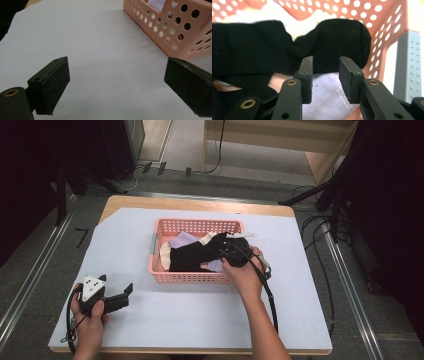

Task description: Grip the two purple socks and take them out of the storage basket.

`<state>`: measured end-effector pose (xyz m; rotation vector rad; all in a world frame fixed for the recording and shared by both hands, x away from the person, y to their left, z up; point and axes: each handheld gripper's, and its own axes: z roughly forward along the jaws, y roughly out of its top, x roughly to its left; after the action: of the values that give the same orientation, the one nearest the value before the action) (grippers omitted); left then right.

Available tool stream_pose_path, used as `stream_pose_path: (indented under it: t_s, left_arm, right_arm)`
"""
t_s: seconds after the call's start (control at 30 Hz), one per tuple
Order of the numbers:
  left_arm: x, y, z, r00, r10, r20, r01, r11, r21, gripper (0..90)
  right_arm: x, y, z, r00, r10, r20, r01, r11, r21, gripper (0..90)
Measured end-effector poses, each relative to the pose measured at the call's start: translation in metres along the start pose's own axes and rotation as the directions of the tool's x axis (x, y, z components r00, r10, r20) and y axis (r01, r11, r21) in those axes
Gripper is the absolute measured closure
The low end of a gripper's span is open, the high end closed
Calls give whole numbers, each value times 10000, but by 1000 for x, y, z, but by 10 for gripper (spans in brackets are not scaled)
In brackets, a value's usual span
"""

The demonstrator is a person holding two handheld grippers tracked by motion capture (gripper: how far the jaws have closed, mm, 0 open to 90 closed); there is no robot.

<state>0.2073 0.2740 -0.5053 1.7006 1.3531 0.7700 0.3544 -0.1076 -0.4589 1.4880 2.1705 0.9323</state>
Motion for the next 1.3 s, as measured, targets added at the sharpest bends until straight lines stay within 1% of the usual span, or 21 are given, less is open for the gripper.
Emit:
stream_pose_path:
  t_s: [0.07, 0.17, 0.23, 0.33, 0.47, 0.6, 0.63, 0.67, 0.7, 0.73, 0.8, 0.83, 0.9, 0.97, 1.03, 1.1, 1.17, 1.2, 1.23, 1.27, 1.3]
  left_arm:
    - [0, 0, 0, 10000, -2, -8, 2, 10000, -5, 70]
    - [0, 0, 0, 10000, 3, -13, -3, 10000, -4, 71]
    - [0, 0, 0, 10000, 1, -15, -1, 10000, 0, 71]
    - [0, 0, 0, 10000, 28, -5, -28, 10000, 18, 71]
    - [0, 0, 0, 10000, 43, -26, -43, 10000, 16, 71]
    - [0, 0, 0, 10000, 69, -16, -69, 10000, -4, 72]
    - [0, 0, 0, 10000, 63, -18, -63, 10000, -9, 74]
    - [0, 0, 0, 10000, 73, -16, -73, 10000, -1, 74]
    - [0, 0, 0, 10000, 74, -13, -74, 10000, -3, 74]
    - [0, 0, 0, 10000, 81, -11, -81, 10000, 3, 74]
    - [0, 0, 0, 10000, 75, -8, -75, 10000, 2, 74]
    - [0, 0, 0, 10000, 79, -6, -79, 10000, 26, 74]
    - [0, 0, 0, 10000, 71, 3, -71, 10000, 24, 74]
    - [0, 0, 0, 10000, 70, 26, -70, 10000, 57, 74]
    - [0, 0, 0, 10000, 35, 37, -36, 10000, 58, 74]
    - [0, 0, 0, 10000, 49, 27, -49, 10000, 29, 74]
    - [0, 0, 0, 10000, 40, 25, -40, 10000, 30, 74]
    - [0, 0, 0, 10000, 15, 12, -15, 10000, 22, 73]
    - [0, 0, 1, 10000, -1, 13, 1, 10000, 24, 74]
    - [0, 0, 1, 10000, -5, 9, 5, 10000, 23, 74]
    - [0, 0, 1, 10000, -2, 9, 2, 10000, 30, 73]
  right_arm:
    - [1, 1, 4, 9997, -56, 230, 51, 9997, 235, 650]
    - [2, 2, 10, 9992, -230, 326, 209, 9978, 625, 631]
    - [6, 2, 16, 9948, -858, 554, 801, 9919, 982, 610]
    - [7, 2, 18, 9924, -1072, 603, 1005, 9893, 1054, 604]
    - [8, 2, 22, 9926, -1102, 513, 1031, 9868, 1248, 589]
    - [12, 2, 27, 9889, -1409, 465, 1284, 9698, 2074, 615]
    - [14, 3, 30, 9898, -1361, 427, 1212, 9605, 2507, 600]
    - [14, 3, 30, 9898, -1361, 427, 1212, 9605, 2507, 600]
    - [14, 3, 32, 9908, -1277, 453, 1105, 9551, 2748, 599]
    - [14, 3, 33, 9914, -1214, 486, 1007, 9460, 3080, 602]
    - [15, 4, 37, 9896, -1329, 549, 1048, 9279, 3578, 617]
    - [15, 4, 37, 9901, -1279, 570, 987, 9262, 3639, 641]
    - [13, 5, 37, 9957, -859, 349, 669, 9265, 3704, 717]
    - [13, 4, 36, 9973, -701, 224, 570, 9287, 3664, 803]
    - [11, 2, 35, 9980, -620, 87, 550, 9349, 3506, 837]
    - [9, 2, 33, 9994, -346, -19, 332, 9416, 3351, 845]
    - [7, 3, 30, 9995, -77, -318, 170, 9525, 3042, 847]
    - [5, 4, 26, 9983, 216, -543, -57, 9606, 2780, 848]
    - [0, 6, 20, 9943, 674, -825, -463, 9708, 2355, 849]
    - [0, 6, 20, 9943, 674, -825, -463, 9708, 2355, 849]
    - [-2, 7, 17, 9910, 859, -1031, -630, 9761, 2082, 849]
